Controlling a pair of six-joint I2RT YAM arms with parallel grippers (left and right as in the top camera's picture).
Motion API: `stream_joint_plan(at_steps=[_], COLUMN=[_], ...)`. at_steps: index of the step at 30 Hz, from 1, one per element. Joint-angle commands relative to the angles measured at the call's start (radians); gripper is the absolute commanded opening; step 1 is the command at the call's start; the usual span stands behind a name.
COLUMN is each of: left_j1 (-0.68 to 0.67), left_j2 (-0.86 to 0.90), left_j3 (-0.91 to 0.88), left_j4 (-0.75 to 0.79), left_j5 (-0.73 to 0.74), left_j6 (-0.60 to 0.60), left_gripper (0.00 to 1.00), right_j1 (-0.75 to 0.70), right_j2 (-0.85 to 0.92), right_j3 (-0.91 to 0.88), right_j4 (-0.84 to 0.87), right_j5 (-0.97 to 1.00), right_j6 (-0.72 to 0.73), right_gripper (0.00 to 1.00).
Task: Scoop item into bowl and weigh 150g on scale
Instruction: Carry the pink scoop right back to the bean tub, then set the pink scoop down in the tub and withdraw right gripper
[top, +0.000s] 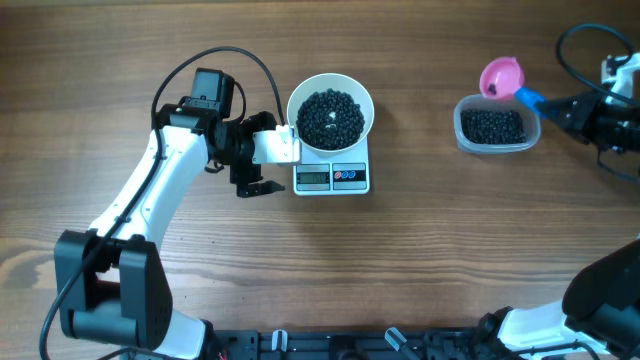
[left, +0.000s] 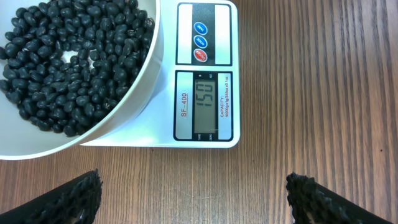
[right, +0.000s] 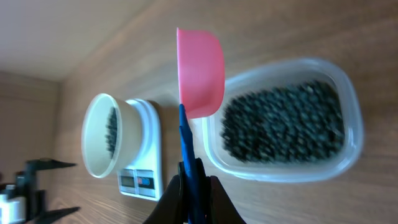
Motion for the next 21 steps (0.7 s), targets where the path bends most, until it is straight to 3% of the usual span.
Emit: stream_joint_plan(at_steps=[1,9,13,15,18,21], left_j1=[-0.002,-0.002,-0.002,-0.002,-0.002,-0.002], left_j2=[0.011,0.011,0.011,0.011,0.011,0.011], left_j3=[-0.006,-0.006,-0.006,-0.006,-0.006,-0.006], left_j4=[0.000,0.000,0.000,0.000,0.000,0.000], left_j5=[0.023,0.023,0.023,0.023,0.023,0.023], left_j6=[-0.009,-0.009,-0.009,-0.009,-0.009,-0.009], left_gripper=[1.00,1.00,1.00,1.00,1.00,1.00], right_j1=[0.003,0.003,0.003,0.003,0.002,0.002], right_j2=[0.043,0.103,0.121,0.122,0.122,0.122], right_j3=[-0.037,-0.048,-0.048,-0.048,-0.048,-0.048], right_j4=[-0.005,-0.035,-0.068,-0.043,0.012,0.111], right_j5=[0.058,0.063,0.159,0.204,0.203,0.203], right_j6=[-0.029,-0.029,-0.028,-0.025,-0.024,-0.006], right_gripper=[0.04,0.04,0.08,0.35,0.44,0.66])
